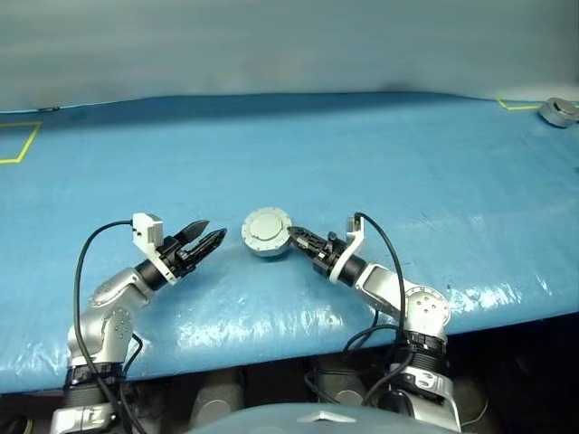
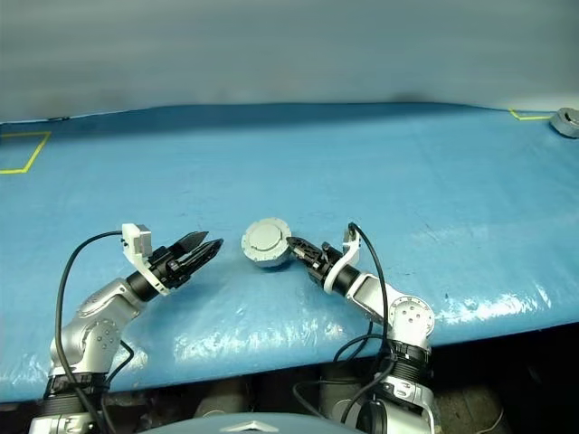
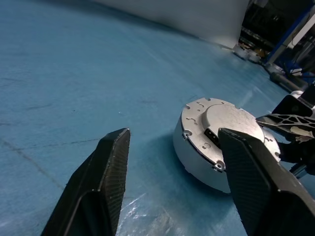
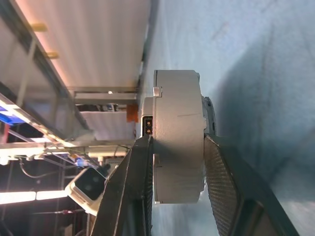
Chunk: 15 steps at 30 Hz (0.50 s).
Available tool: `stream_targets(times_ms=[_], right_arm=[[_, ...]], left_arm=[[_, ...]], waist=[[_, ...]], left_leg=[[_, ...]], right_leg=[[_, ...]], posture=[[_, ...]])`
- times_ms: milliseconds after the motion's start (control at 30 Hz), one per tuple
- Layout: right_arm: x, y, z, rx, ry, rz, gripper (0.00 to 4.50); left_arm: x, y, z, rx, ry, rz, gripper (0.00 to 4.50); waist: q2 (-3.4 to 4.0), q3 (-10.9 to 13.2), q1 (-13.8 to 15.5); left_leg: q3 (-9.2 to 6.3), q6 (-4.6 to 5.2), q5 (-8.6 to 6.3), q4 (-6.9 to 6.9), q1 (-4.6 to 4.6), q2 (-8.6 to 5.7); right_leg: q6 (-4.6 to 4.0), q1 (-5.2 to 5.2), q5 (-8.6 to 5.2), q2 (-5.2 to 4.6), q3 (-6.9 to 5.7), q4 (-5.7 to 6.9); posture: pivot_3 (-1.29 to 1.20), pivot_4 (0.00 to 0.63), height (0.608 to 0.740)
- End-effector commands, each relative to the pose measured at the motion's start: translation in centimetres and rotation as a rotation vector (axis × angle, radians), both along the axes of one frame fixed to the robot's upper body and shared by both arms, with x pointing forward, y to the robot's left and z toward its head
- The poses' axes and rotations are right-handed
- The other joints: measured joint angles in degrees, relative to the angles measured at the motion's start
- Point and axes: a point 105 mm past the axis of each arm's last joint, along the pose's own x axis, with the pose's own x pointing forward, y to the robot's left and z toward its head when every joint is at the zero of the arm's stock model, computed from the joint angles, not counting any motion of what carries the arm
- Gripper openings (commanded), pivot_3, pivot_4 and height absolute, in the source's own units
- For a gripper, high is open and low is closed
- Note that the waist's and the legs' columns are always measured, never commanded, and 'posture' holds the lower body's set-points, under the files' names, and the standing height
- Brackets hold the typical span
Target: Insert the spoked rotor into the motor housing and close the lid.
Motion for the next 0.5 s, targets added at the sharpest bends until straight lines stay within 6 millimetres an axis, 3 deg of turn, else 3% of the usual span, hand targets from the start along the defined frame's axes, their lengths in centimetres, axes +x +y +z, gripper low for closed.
stream_targets(times_ms=[33,267,500], right_arm=[[-0.2,1.8,4.8,0.181,-0.139,0.029,1.16],[-0.5,1.9,8.7,0.259,-0.245,0.051,1.16],[-1.0,2.5,9.4,0.251,-0.267,0.090,1.16]], left_arm=[[-0.3,-0.3,1.9,-0.079,-0.051,-0.007,4.46],[-0.3,-0.8,4.2,-0.284,-0.104,0.029,4.46],[-1.2,-2.9,6.1,-0.544,-0.073,-0.077,4.46]], waist=[[0.01,0.0,0.0],[0.01,0.0,0.1],[0.01,0.0,0.1]], left_leg=[[-0.01,0.00,0.00,0.00,-0.02,0.00],[-0.09,0.00,0.00,0.09,-0.46,-0.01],[-0.09,0.00,0.01,0.13,-0.46,-0.01]], right_leg=[[0.00,-0.01,0.00,0.01,0.00,0.00],[-0.17,-0.32,0.17,0.04,-0.01,0.02],[-0.15,-0.33,0.16,0.05,-0.01,0.04]], posture=[[0.00,0.150,0.740],[0.00,0.150,0.740],[0.00,0.150,0.740]])
